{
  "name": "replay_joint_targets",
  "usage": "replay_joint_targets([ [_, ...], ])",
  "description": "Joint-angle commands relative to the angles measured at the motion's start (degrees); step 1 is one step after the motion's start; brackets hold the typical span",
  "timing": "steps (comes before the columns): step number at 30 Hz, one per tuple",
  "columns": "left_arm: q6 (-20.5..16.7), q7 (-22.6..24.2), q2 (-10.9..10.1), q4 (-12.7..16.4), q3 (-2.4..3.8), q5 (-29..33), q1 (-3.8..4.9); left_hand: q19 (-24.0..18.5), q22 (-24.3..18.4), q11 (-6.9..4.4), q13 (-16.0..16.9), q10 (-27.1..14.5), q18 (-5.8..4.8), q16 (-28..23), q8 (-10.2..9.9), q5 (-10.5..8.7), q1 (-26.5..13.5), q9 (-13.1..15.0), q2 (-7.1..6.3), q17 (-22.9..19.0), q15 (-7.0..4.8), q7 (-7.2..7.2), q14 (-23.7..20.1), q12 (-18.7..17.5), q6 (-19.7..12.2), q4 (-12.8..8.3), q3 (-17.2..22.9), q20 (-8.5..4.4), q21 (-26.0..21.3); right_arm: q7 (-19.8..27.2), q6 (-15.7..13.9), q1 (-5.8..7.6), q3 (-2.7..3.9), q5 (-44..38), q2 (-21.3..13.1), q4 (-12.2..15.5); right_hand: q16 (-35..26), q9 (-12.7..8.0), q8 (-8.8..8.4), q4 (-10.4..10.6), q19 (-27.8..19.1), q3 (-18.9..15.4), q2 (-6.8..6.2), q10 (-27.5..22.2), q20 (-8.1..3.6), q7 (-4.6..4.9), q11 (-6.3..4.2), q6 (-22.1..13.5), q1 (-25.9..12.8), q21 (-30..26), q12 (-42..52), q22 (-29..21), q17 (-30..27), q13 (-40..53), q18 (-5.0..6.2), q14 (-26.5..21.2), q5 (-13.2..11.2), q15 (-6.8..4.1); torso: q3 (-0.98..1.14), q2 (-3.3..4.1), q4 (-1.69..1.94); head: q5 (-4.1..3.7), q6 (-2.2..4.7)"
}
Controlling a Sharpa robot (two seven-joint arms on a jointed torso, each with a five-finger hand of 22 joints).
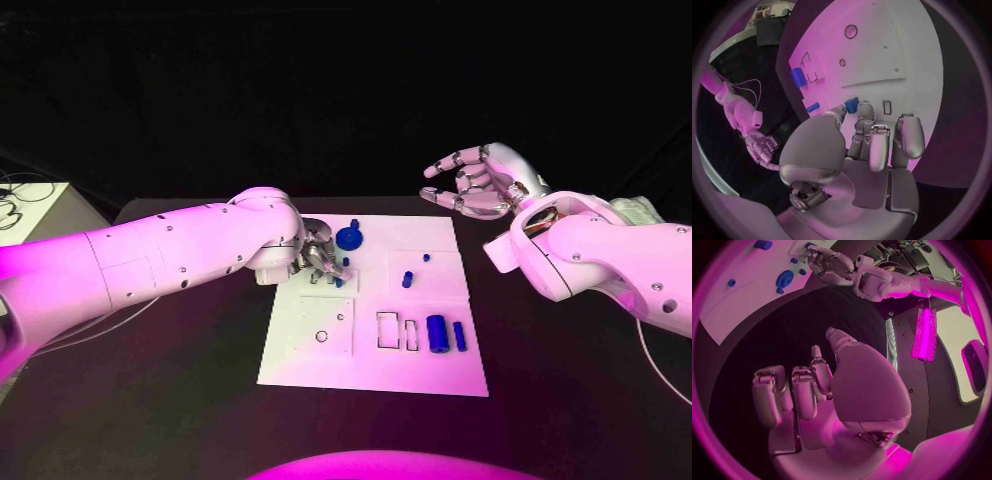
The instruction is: Assemble the parts on the task board
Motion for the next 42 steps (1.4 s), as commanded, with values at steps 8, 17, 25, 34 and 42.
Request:
replay_joint_targets([
  [8, 0.2, 0.0, 0.4, -0.1, -0.04, 1.4, 0.05, 0.2, 0.2, -0.14, 0.1, -0.4, -1.05, 0.3, 0.2, 0.32, 2.1, 0.7, 0.46, 12.0, 0.17, -0.15, 4.1, 0.4, -0.5, -0.1, 2.6, -0.03, 0.4, -0.1, 1.6, -0.01, 0.0, -0.1, 0.3, -0.3, 0.4, 0.0, 0.2, 0.0, 6.1, 0.2, -0.22, -0.4, -0.27, 0.03, 0.04, -0.5, -0.4, 0.1, -0.2, 15.1, 15.1, 2.6, -0.83, 6.0, 0.0, -0.24, 0.03, 0.0, 0.02, 0.01, -0.19],
  [17, 0.0, 0.1, 0.2, 0.1, -0.04, 3.4, 0.04, 0.2, 0.4, -0.67, 0.0, 0.0, -1.05, 0.6, 0.9, 0.31, 7.8, 3.3, -1.49, 12.5, -0.37, -0.65, 4.5, 0.3, -0.8, -1.9, 13.0, -0.4, 0.5, -0.3, 2.1, -0.05, -0.03, 0.0, 0.5, -0.5, 0.4, 0.1, 0.25, 0.1, 6.1, 0.3, -0.16, -0.4, -0.26, 0.03, 0.04, -0.5, -0.5, 0.1, -0.2, 15.1, 15.1, 2.6, -0.83, 6.0, -0.1, -0.23, 0.0, -0.04, 0.01, -0.03, -0.35],
  [25, -2.3, 0.2, -1.3, 0.9, 0.0, 5.3, 0.03, 0.4, 0.9, -0.73, 0.1, 1.1, -1.13, 0.8, 3.0, 0.26, 5.1, 8.0, -5.43, 13.0, -0.4, -0.65, 4.8, 0.3, -1.5, -6.7, 27.1, -0.52, 0.7, -0.5, 2.4, -0.1, -0.06, 0.1, 0.4, -0.6, 0.4, 0.1, 0.31, 0.2, 6.1, 0.3, -0.19, -0.4, -0.26, 0.03, 0.05, -0.6, -0.7, 0.1, -0.2, 15.1, 15.1, 2.7, -0.83, 6.0, -0.2, -0.23, 0.01, -0.02, 0.06, -0.07, -0.33],
  [34, -4.8, 0.3, -2.8, 1.9, 0.35, 6.0, 0.04, 1.3, 2.1, -1.26, 2.1, 3.4, -1.35, 1.6, 5.4, 2.03, -0.9, 12.1, -7.85, 14.3, -0.91, -1.16, 5.6, 2.2, -0.8, -11.9, 35.7, -0.93, 1.4, -0.6, 2.7, -0.19, -0.09, 0.3, 0.3, -0.8, 0.4, 0.1, 0.33, 0.3, 6.1, 0.3, -0.22, -0.4, -0.26, 0.03, 0.05, -0.6, -0.8, 0.1, -0.3, 15.1, 15.1, 2.6, -0.83, 6.0, -0.3, -0.23, 0.07, -0.02, 0.09, 0.03, -0.44],
  [42, -6.5, 0.4, -2.9, 2.4, 0.32, 3.9, 0.04, 2.5, 3.6, -2.09, 4.6, 6.1, -1.65, 2.0, 7.2, 8.9, -5.3, 14.1, -9.22, 15.1, -1.67, -1.98, 6.1, 4.6, 0.4, -14.4, 38.1, -1.64, 2.1, -0.7, 3.2, -0.3, -0.13, 0.5, 0.3, -1.0, 0.4, 0.1, 0.38, 0.4, 6.1, 0.3, -0.29, -0.4, -0.26, 0.03, 0.05, -0.6, -1.0, 0.1, -0.2, 15.1, 15.1, 2.6, -0.83, 6.0, -0.4, -0.22, 0.06, 0.01, 0.06, 0.2, -0.61],
])
